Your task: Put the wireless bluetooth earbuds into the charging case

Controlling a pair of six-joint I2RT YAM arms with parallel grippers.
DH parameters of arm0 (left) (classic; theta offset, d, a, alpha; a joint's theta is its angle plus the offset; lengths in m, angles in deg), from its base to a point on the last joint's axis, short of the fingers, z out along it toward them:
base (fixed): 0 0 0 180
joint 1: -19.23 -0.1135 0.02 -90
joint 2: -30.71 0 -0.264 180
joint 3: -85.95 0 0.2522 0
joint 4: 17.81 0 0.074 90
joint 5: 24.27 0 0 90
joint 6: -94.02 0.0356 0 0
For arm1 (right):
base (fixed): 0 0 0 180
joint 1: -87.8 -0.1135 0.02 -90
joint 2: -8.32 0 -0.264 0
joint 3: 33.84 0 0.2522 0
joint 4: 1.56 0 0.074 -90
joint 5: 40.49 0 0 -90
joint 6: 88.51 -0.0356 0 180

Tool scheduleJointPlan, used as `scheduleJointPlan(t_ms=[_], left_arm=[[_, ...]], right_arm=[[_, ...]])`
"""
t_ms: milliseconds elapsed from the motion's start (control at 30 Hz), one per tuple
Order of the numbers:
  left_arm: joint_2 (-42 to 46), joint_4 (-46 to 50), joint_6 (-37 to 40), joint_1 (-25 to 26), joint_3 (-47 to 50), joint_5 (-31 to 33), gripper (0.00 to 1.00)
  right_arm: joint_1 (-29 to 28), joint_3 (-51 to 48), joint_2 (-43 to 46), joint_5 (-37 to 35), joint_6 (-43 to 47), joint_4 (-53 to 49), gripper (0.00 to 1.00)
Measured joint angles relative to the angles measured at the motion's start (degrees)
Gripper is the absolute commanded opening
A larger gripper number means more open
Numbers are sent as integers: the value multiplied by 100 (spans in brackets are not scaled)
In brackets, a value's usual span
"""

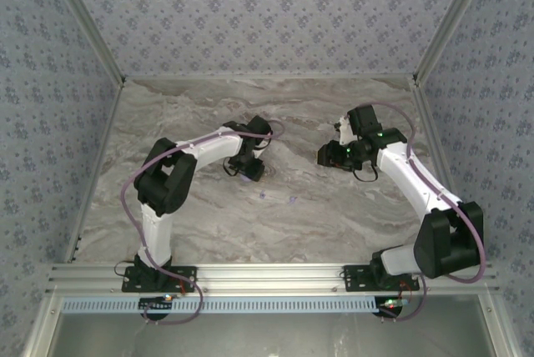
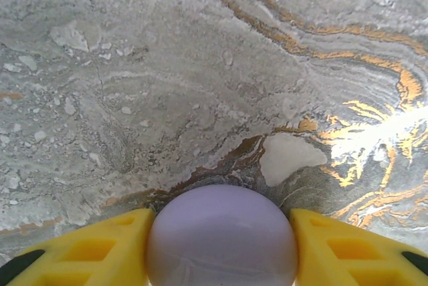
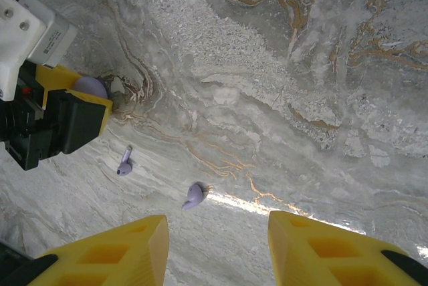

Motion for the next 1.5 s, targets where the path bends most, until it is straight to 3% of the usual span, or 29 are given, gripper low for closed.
scheduleJointPlan(t_ms=[300, 633, 1100, 1333, 1500], left_arm=[[-72, 105, -1016, 184, -625, -302, 45], [-905, 234, -1873, 798, -1484, -302, 45], [-942, 282, -1978, 850, -1554, -260, 67], [-166, 35, -1917, 592, -1088, -455, 65], [527, -249, -1858, 81, -623, -612, 52]], right_arm=[[0, -9, -4, 0, 0, 9, 46], [0, -101, -17, 2, 0, 24, 46], [-2, -181, -66, 2, 0, 37, 46], [-107, -181, -232, 2, -2, 120, 47], [-398, -181, -461, 7, -33, 260, 44]])
